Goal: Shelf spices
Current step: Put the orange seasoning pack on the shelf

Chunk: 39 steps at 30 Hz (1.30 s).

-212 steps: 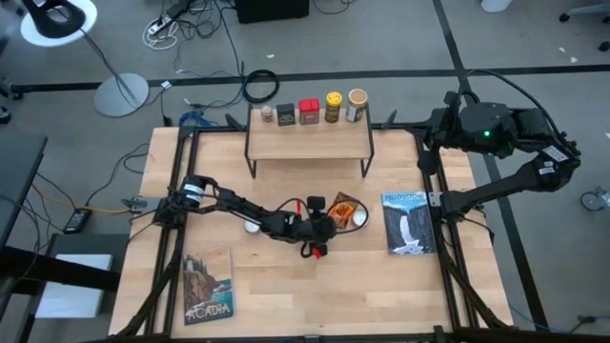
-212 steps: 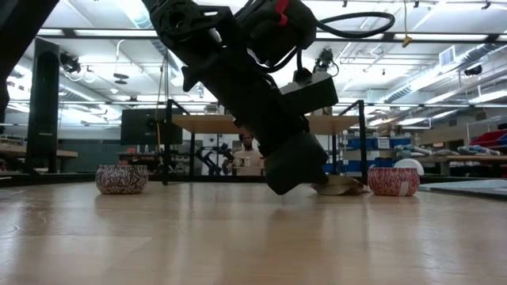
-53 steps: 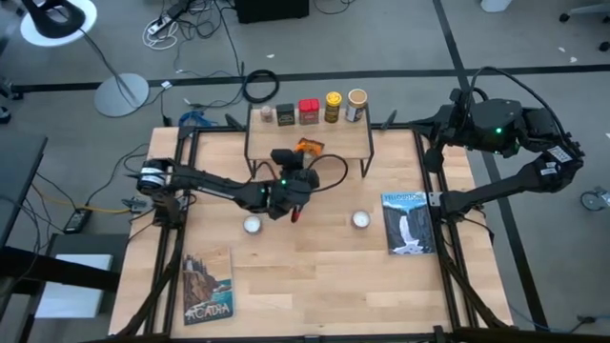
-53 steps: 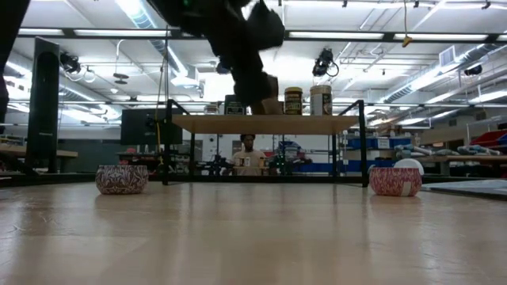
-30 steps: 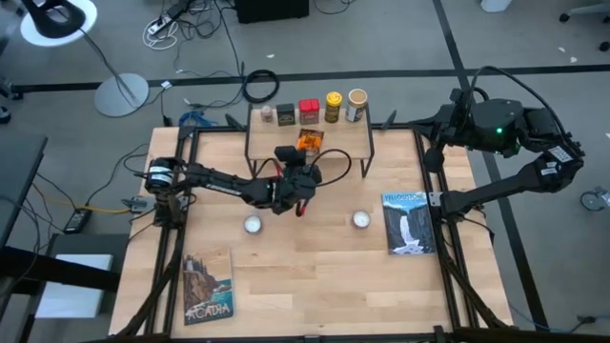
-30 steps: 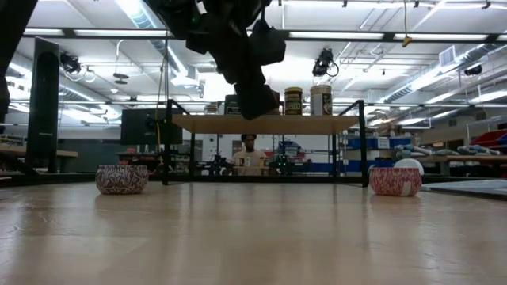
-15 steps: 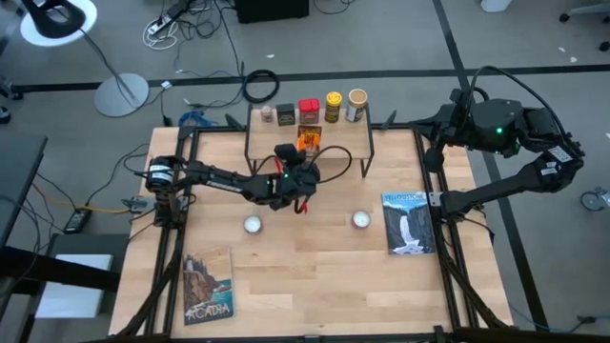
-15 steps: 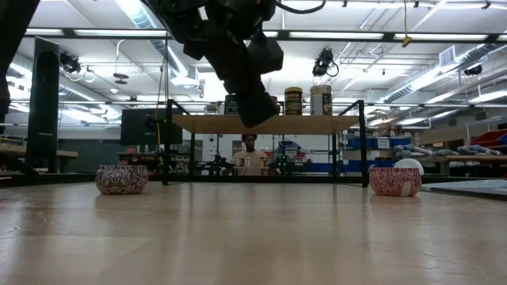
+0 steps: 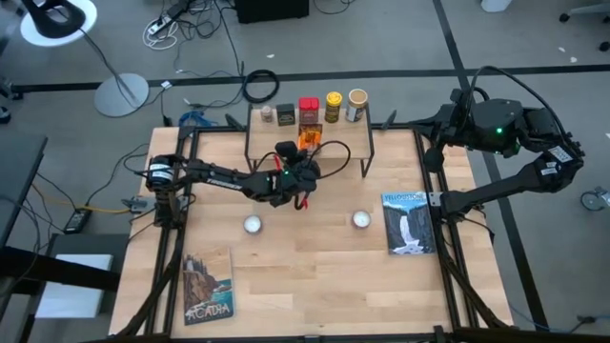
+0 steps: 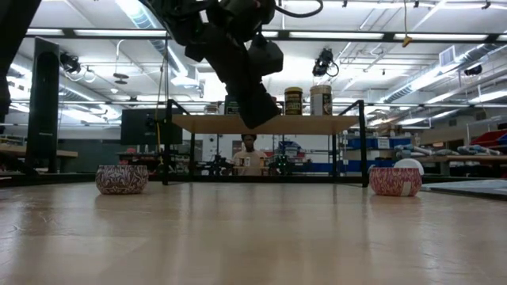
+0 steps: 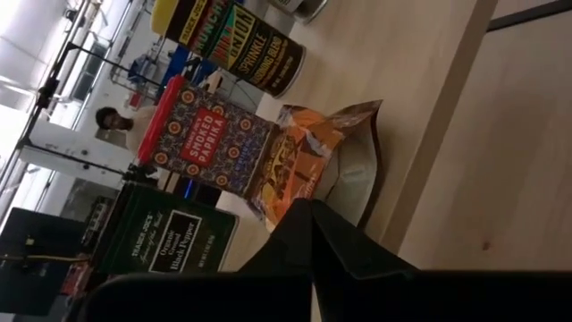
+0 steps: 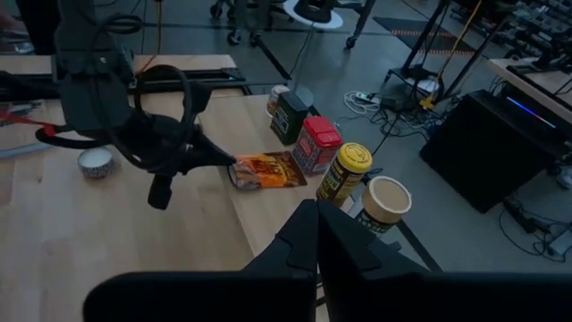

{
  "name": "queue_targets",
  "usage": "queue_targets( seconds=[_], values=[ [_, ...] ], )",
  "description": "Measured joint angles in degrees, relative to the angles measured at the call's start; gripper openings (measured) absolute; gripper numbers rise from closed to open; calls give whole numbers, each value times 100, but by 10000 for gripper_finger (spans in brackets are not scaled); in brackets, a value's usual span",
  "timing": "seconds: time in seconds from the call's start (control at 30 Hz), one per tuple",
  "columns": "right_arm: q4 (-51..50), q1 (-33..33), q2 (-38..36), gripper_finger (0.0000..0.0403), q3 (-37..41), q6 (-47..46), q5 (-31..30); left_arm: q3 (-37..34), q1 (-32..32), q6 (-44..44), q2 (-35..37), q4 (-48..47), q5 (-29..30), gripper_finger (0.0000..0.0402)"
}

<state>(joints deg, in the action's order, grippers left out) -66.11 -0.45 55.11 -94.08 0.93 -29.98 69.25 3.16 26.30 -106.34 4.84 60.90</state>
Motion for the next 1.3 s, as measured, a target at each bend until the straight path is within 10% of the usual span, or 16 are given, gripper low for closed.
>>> queue_targets(
  seconds=[1.3],
  values=[
    [4, 1, 0, 2, 0, 4, 1, 314, -651, -133, 0, 29, 494, 198]
  ],
)
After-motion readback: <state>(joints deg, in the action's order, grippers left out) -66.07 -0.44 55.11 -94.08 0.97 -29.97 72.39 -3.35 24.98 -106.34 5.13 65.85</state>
